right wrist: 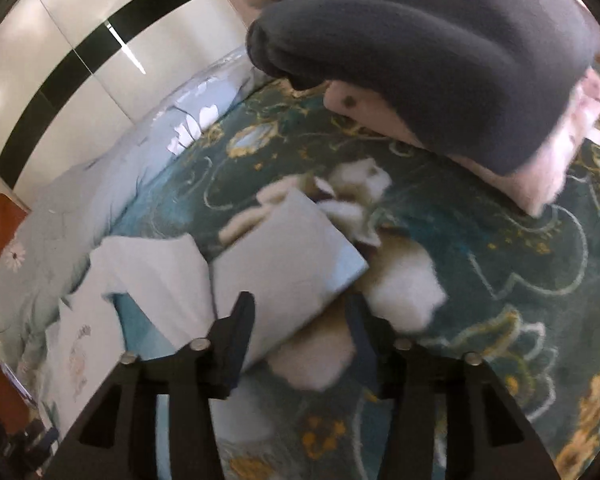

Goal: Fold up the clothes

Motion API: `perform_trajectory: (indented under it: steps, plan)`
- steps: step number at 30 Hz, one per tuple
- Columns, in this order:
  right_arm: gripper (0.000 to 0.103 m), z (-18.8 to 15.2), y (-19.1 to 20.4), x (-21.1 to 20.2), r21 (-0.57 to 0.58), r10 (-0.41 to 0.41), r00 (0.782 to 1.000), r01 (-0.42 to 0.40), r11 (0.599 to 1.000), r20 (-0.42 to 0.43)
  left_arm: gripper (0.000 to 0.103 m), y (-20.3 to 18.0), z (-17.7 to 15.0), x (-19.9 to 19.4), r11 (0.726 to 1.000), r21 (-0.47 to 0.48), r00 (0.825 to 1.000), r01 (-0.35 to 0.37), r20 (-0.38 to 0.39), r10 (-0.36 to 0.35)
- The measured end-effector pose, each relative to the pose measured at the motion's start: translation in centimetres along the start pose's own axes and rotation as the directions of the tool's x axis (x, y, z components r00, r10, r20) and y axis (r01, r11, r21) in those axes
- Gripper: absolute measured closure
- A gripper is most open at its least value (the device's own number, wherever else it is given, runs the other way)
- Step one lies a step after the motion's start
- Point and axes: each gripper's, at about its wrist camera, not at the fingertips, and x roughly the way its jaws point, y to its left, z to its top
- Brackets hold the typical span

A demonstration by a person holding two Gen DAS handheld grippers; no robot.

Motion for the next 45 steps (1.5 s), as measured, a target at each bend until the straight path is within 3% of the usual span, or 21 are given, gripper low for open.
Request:
perform_trajectory:
  steps: [3, 4, 5, 6, 8, 13, 19, 25, 28, 33, 35, 40, 45]
  plan:
    - [0.053, 0.4, 0.7, 0.8, 0.001, 0.005, 1.0, -0.005, 1.0, 0.016, 0.028, 0.9, 0.3, -0.5, 1.0, -0.022, 1.0, -0.003, 0.014, 0.004]
    - [0.062, 0.3, 0.9, 0.9, 0.005, 0.005, 1.0, -0.005, 1.0, 0.026, 0.028, 1.2, 0.3, -0.7, 1.0, -0.028, 1.0, -0.005, 0.018, 0.005]
    - [0.082, 0.3, 1.1, 1.1, 0.009, -0.001, 0.999, 0.001, 1.0, 0.033, 0.028, 1.5, 0.4, -0.8, 0.999, -0.033, 1.0, -0.006, 0.02, 0.007]
    - [0.09, 0.3, 1.3, 1.2, 0.013, -0.009, 0.999, 0.009, 1.0, 0.039, 0.028, 1.8, 0.4, -1.0, 0.999, -0.038, 1.0, -0.006, 0.022, 0.007]
    - [0.097, 0.4, 2.0, 1.3, 0.001, -0.017, 0.999, 0.017, 1.0, 0.045, 0.028, 2.3, 0.5, -1.2, 0.999, -0.045, 1.0, -0.004, 0.027, 0.005]
    - [0.098, 2.8, 4.4, -1.1, -0.112, -0.068, 0.986, 0.086, 0.99, 0.151, 0.028, 3.6, 0.9, -2.1, 0.998, -0.062, 0.999, 0.001, 0.048, 0.002]
    - [0.098, 9.7, 8.3, -6.3, -0.224, -0.111, 0.919, 0.207, 0.952, 0.379, 0.028, 5.6, 1.5, -2.9, 0.994, -0.108, 0.997, 0.005, 0.079, 0.003]
    - [0.098, 12.6, 15.7, -5.5, -0.42, -0.082, 0.904, 0.274, 0.865, 0.421, 0.028, 6.8, 1.6, -3.8, 0.992, -0.129, 0.995, 0.009, 0.096, 0.004]
    - [0.098, 11.7, 20.8, -4.9, -0.525, -0.003, 0.914, 0.236, 0.817, 0.406, 0.028, 7.5, 1.8, -4.3, 0.99, -0.144, 0.994, 0.007, 0.111, 0.009]
    - [0.098, 5.0, 31.0, -3.8, -0.752, 0.193, 0.929, 0.122, 0.648, 0.316, 0.028, 9.0, 1.9, -5.1, 0.984, -0.175, 0.992, 0.011, 0.129, 0.012]
    - [0.098, 1.5, 34.5, -2.3, -0.798, 0.242, 0.945, 0.032, 0.601, 0.22, 0.028, 9.4, 1.9, -5.2, 0.984, -0.179, 0.991, 0.015, 0.13, 0.008]
    - [0.098, -5.7, 39.6, 2.3, -0.827, 0.245, 0.969, -0.12, 0.55, 0.023, 0.028, 10.5, 2.1, -5.7, 0.983, -0.182, 0.991, 0.022, 0.13, 0.002]
    - [0.098, -11.3, 42.5, 5.8, -0.821, 0.218, 0.97, -0.212, 0.531, -0.109, 0.028, 12.2, 2.1, -6.0, 0.977, -0.21, 0.991, 0.029, 0.137, 0.0]
